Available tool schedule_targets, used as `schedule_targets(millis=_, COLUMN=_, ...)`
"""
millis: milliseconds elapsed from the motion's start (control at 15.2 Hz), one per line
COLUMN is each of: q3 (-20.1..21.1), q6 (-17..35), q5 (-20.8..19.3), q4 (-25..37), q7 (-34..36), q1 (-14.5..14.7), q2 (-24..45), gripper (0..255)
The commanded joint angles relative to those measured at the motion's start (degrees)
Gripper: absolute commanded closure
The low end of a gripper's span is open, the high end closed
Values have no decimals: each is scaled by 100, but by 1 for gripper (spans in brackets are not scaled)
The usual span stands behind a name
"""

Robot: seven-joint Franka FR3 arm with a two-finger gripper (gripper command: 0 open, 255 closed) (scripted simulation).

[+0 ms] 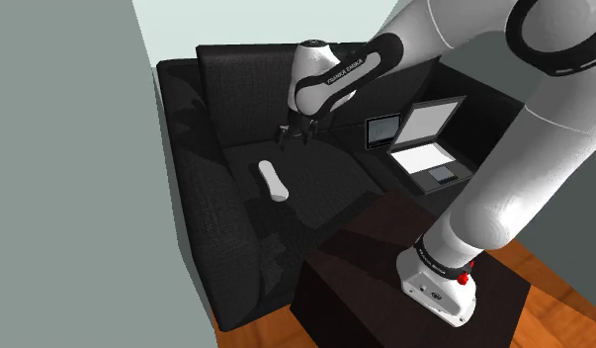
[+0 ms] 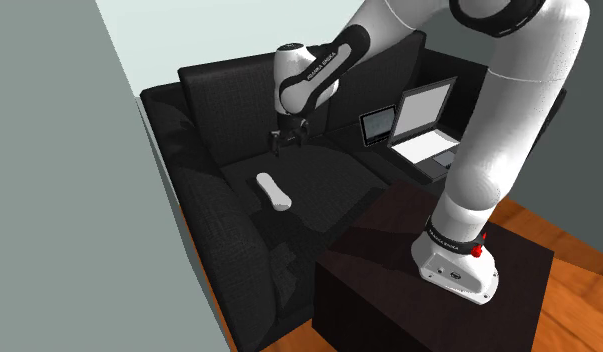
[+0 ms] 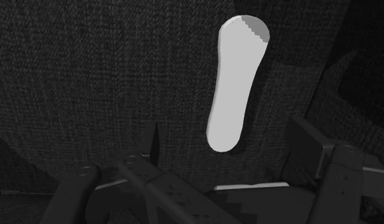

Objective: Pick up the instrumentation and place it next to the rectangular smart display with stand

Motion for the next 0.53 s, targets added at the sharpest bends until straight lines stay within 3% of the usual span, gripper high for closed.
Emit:
schedule_targets(millis=0, q3=11, q6=174, q5=-58, q4=195, q7=141, q1=36, q2=428, gripper=0)
schedule_targets(millis=462, q3=-40, q6=615, q5=-226, q4=1113, q7=561, q1=231, q2=1991, gripper=0)
